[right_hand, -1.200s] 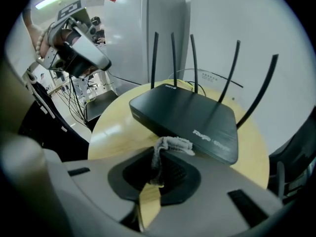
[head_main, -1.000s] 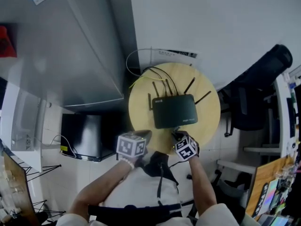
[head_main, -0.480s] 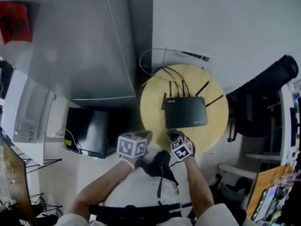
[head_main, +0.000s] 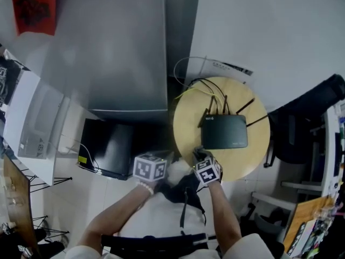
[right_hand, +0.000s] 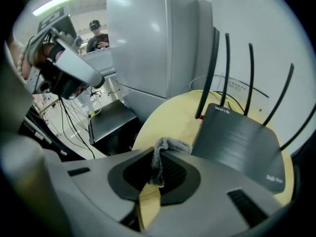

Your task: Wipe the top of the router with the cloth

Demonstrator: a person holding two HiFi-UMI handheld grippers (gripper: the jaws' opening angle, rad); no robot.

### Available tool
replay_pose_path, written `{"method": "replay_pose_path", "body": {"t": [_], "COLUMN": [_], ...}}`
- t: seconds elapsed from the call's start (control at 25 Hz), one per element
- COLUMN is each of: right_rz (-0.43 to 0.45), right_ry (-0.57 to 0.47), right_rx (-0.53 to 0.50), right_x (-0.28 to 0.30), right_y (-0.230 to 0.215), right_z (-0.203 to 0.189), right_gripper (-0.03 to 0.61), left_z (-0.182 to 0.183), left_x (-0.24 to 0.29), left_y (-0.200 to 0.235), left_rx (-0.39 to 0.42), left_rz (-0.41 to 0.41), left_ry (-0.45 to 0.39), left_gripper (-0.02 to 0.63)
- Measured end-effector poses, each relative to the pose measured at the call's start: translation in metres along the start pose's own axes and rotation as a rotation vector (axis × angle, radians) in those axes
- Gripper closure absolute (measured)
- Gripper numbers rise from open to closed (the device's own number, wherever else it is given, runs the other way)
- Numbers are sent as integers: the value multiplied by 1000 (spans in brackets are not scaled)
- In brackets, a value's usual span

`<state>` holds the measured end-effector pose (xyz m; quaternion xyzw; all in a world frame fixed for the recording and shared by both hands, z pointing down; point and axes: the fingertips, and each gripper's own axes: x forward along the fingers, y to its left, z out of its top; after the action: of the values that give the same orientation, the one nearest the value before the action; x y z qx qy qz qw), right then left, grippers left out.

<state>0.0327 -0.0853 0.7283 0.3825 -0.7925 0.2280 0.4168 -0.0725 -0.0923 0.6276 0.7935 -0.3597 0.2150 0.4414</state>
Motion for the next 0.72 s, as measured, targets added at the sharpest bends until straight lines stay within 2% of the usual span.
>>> {"method": "replay_pose_path", "body": {"t": [0.2,0.44,0.72], "right_rz": [-75,-251,-332], "right_ry": [-32,24,93], "right_rx": [157,320,369], "right_x": [-8,4,22], "right_y": [-2,-38,-51], "right_z": [20,44,55], "right_gripper": [535,534,534], "left_z": [3,9,9], "left_x": [-7,-16,-35], "left_y": [12,22,41], "left_rx": [-24,-23,-73], "left_rz": [-12,-23,-37], "left_ry": [-14,-24,-51], "left_gripper": [617,617,617]}}
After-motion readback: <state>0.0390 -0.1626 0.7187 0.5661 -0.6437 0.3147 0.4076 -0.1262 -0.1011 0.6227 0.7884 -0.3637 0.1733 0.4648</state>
